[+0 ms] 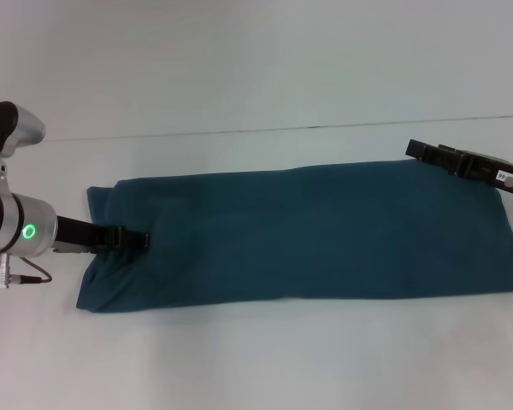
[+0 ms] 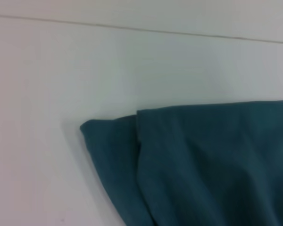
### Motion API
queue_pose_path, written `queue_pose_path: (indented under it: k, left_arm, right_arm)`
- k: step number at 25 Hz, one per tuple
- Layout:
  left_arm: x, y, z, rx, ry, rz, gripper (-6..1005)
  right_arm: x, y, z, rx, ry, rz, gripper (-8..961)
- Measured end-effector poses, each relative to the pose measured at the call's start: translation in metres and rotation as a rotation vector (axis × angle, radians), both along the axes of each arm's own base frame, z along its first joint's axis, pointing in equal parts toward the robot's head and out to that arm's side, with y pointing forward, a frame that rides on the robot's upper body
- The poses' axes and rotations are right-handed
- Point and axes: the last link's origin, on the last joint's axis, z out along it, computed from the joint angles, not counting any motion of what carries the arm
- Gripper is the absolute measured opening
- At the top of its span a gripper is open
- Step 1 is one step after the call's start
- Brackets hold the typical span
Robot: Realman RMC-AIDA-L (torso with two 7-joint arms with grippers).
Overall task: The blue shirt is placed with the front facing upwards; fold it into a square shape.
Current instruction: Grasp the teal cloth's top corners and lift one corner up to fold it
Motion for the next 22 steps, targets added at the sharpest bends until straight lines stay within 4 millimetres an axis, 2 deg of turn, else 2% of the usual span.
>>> queue_pose_path:
  k: [7, 12, 22]
  left_arm:
    - [0.0035, -0.0004, -0.0042, -0.013, -0.003, -0.026, 789]
    - [0.0045, 0.0008, -0.0047, -0.003, -0.001, -0.032, 560]
    - [0.0033, -0.0008, -0.0086, 0.001, 0.004, -0.04, 359]
  right_arm:
    - [0.0011, -0.002, -0.0013, -0.006, 0.005, -0.002, 749]
    - [0.0017, -0.0027, -0.0009, -0.007, 0.011, -0.008, 749]
    - [0.0011, -0.0028, -0.0016, -0.008, 0.013, -0.007, 750]
